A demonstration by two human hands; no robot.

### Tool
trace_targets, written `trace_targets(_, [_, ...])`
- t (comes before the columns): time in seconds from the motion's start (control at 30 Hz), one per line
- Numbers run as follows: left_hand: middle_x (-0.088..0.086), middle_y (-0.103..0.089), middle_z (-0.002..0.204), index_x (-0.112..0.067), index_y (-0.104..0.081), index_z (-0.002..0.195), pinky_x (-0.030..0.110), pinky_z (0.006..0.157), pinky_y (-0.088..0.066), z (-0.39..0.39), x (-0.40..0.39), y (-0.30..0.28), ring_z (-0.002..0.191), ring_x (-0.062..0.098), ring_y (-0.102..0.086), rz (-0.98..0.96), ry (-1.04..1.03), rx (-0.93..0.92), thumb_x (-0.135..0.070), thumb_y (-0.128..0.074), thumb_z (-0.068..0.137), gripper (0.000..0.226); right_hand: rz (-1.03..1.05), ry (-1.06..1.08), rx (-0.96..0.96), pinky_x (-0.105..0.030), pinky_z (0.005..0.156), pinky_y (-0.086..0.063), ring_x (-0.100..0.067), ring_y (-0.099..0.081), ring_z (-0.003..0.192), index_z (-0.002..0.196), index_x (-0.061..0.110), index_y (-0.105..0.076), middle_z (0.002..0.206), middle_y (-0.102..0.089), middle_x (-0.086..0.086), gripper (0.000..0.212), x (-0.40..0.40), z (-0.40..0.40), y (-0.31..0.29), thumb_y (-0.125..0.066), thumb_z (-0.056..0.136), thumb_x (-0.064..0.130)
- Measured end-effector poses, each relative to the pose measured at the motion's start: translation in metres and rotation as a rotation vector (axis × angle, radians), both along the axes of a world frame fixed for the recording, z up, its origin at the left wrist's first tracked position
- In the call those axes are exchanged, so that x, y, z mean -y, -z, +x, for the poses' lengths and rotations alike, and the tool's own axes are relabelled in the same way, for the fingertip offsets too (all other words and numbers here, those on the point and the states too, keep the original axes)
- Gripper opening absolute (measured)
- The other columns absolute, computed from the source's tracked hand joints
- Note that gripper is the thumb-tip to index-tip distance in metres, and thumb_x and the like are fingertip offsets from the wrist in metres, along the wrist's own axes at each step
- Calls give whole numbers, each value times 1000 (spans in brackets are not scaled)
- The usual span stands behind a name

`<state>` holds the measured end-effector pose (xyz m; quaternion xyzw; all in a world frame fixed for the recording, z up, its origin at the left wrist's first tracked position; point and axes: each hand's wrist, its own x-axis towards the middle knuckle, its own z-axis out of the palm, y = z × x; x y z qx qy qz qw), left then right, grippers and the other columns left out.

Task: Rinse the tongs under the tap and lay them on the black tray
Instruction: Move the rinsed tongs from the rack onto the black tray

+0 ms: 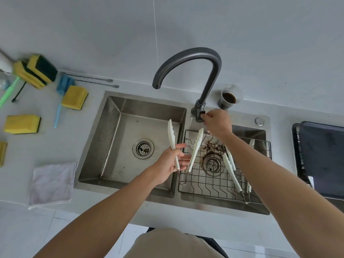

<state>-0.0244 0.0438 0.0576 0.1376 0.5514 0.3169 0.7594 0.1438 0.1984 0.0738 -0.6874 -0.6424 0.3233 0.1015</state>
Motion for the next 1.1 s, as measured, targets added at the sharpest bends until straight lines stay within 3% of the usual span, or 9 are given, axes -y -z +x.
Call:
trace_targets(0.1, [24,-76,117,-19,-58,137,37,82,-50,5,-7,-3,78,20,-75,4,-6,6,-5,-47,96,45,-23,59,-82,-52,73,-63,-32,-72,67,85,4,-74,78,-75,-17,41,12,9,-3,-60,103,37])
trace_targets(0.23, [17,-80,102,-17,-57,134,36,77,-48,17,-14,-11,75,21,-74,12,-9,23,-4,-47,97,40,-40,253,-247,-44,66,-57,-18,-61,61,85,7,-74,77,-75,-10,44,50,30,-10,-59,101,46])
trace_targets(0.43, [18,-80,103,-16,-55,131,35,73,-47,50,-18,-17,74,21,-73,29,16,35,-11,-45,105,28,-156,391,-430,-29,49,-45,-12,-51,53,90,6,-73,75,-70,0,50,118,64,-18,-57,101,53])
trace_targets(0.6, [10,-80,95,-15,-56,134,38,83,-47,81,-16,-15,80,19,-74,37,96,38,-18,-47,108,28,-259,384,-546,-32,46,-49,-17,-57,50,103,12,-71,83,-76,-11,33,165,82,-19,-67,99,45])
trace_targets(0.7, [8,-79,90,-15,-57,132,36,79,-48,105,-13,-15,75,17,-74,22,139,45,-21,-49,108,26,-236,483,-618,-33,45,-50,-21,-59,51,107,15,-65,87,-76,-16,24,186,94,-17,-72,98,36])
trace_targets(0.83, [11,-77,97,-15,-59,126,32,74,-48,139,-8,-14,75,17,-70,17,206,41,-24,-51,108,22,-223,585,-619,-30,44,-51,-19,-61,49,113,8,-64,83,-76,-12,29,198,122,-14,-74,97,30])
trace_targets(1.0, [4,-78,96,-19,-59,119,40,88,-45,189,-10,-13,88,19,-72,75,370,-60,-32,-55,105,19,-201,623,-645,-30,43,-49,-19,-58,48,100,4,-68,75,-76,-9,24,204,169,-18,-74,97,27])
trace_targets(1.1, [3,-75,97,-21,-61,116,37,83,-47,224,-15,-20,92,20,-70,124,424,-162,-29,-57,104,15,-178,636,-628,-28,42,-48,-17,-56,44,86,6,-66,60,-69,0,22,204,203,-21,-73,98,23])
